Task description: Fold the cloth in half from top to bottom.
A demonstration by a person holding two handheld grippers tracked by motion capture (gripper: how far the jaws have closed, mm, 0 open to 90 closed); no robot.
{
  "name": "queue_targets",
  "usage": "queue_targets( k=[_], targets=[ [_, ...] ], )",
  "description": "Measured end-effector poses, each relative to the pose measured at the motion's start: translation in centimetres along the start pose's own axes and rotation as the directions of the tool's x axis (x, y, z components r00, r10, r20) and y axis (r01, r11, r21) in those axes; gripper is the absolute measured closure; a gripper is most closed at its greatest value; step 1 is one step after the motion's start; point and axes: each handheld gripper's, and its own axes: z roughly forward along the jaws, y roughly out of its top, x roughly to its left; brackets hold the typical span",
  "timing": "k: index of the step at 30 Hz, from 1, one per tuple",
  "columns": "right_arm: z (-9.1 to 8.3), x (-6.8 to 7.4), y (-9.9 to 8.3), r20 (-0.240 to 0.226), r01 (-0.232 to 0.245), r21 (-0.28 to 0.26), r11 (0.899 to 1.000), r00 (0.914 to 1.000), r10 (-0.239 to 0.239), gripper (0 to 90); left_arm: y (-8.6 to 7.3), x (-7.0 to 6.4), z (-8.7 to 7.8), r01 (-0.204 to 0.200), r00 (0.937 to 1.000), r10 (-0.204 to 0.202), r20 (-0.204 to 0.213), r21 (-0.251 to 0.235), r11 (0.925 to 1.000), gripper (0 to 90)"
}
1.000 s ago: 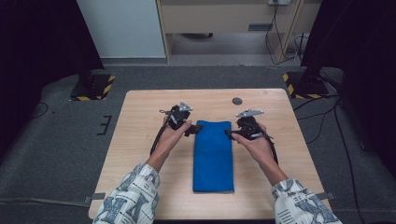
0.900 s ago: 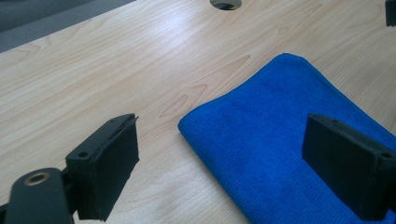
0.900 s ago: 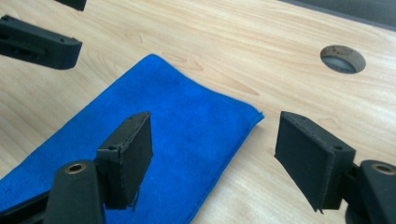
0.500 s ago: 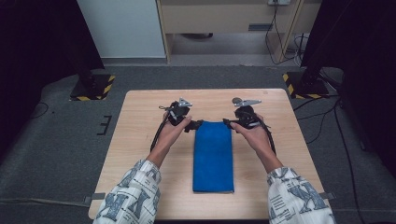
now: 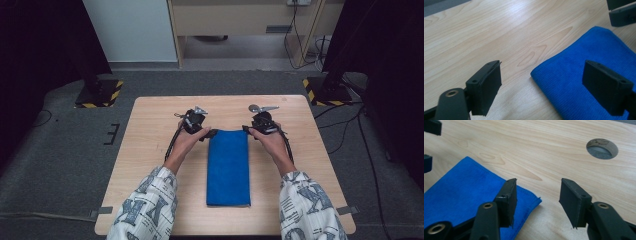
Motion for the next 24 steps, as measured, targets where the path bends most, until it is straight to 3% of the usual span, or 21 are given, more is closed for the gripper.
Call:
queue_targets(
  k=[3,10,14,21,24],
  targets=[
    [0.5,-0.2,-0.1,-0.003,-0.027,-0.007,1.0,0.9996,0.026,47.4,-0.1,0.0,0.2,-0.001,1.0,0.001,-0.003,0.005,1.0,18.5],
    [2.4,0.1,-0.8,-0.013,-0.048,0.042,0.998,0.9987,0.049,42.4,-0.5,-0.1,1.6,0.002,0.9995,-0.002,-0.03,0.014,0.9999,25.3],
    [3.1,0.4,-1.1,-0.033,-0.051,0.058,0.997,0.9981,0.053,42.9,-0.8,-0.3,2.4,0.008,0.9999,-0.008,-0.014,0.033,0.9994,29.7],
    [3.6,1.1,-1.2,-0.045,-0.025,0.072,0.997,0.9986,0.028,43.4,-1.3,-0.5,3.4,0.007,0.9995,-0.005,-0.032,0.075,0.9972,32.0],
    [3.8,1.5,-1.2,-0.049,-0.012,0.069,0.998,0.9987,0.015,47.8,-1.6,-0.3,3.6,0.023,0.9994,-0.022,-0.026,0.074,0.997,34.0]
  ],
)
